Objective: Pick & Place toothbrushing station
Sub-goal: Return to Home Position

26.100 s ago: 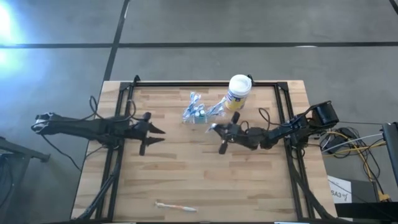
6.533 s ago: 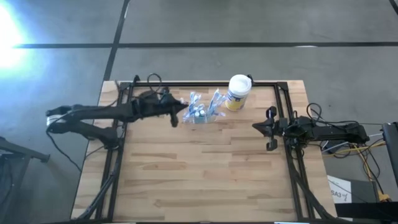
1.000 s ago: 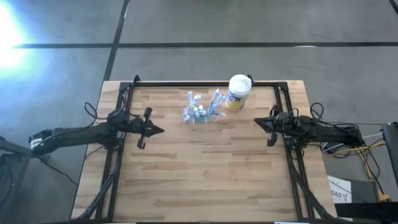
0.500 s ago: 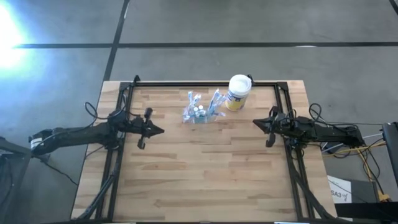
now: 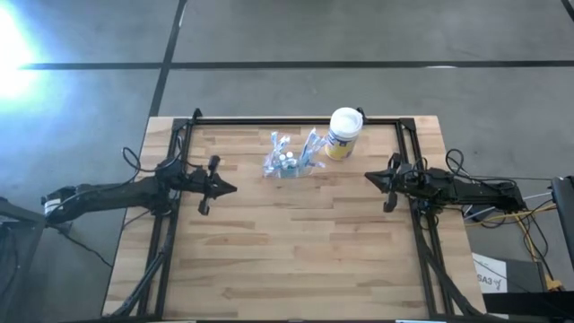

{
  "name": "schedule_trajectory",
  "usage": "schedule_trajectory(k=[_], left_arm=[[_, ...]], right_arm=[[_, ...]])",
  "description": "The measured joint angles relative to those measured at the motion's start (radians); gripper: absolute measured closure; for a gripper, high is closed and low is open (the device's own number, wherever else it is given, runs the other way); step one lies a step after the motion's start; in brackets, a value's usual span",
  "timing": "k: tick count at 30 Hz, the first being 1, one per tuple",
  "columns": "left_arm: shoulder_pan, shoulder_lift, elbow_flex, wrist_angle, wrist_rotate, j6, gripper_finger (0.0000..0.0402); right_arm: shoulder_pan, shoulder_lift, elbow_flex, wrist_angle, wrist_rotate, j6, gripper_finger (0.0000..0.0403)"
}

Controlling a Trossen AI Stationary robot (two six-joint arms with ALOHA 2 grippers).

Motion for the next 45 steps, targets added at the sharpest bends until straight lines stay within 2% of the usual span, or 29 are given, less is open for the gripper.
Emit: schedule_trajectory(k=[45], left_arm=[[0.000, 0.000, 0.001, 0.000, 0.000, 0.000, 0.0382]], right_arm=[[0.000, 0.000, 0.000, 0.000, 0.001, 0.000, 0.0394]])
